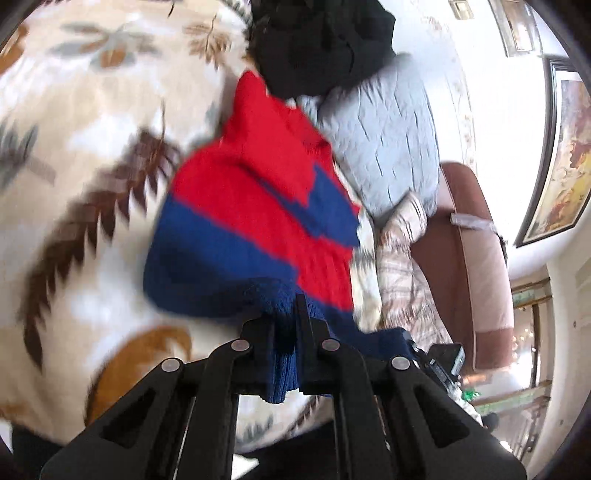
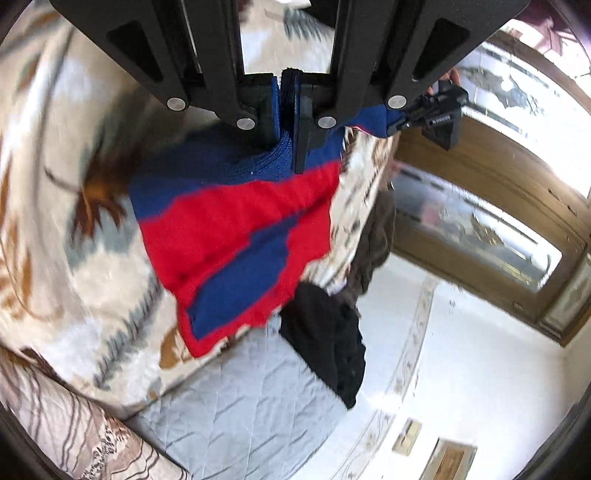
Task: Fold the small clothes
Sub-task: 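Fold the hem up toward the collar with both grippers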
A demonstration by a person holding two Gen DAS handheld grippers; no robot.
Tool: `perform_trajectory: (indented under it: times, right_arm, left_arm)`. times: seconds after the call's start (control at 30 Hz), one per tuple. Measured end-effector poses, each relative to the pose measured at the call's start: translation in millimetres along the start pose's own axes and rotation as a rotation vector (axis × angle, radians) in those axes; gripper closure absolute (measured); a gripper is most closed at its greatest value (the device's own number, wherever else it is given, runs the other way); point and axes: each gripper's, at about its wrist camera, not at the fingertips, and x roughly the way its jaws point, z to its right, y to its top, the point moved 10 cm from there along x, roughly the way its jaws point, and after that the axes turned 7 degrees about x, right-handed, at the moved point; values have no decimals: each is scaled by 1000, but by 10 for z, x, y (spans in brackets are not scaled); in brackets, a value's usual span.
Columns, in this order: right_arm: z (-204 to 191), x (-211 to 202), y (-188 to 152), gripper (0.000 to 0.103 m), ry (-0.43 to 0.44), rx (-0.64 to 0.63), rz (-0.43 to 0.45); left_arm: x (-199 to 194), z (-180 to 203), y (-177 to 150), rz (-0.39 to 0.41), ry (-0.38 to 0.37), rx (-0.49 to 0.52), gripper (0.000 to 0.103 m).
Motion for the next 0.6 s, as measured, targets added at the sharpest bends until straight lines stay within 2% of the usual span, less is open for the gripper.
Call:
perform_trajectory:
  times: [0.27,0.6]
  right_arm:
    - [12,404,741,99,73,86,109]
    - [549,1146,1669,99,88,269,208]
  left_arm:
    - [296,-128,906,89,-7,-77,97]
    - [893,-331,1863,114,37,-142,98]
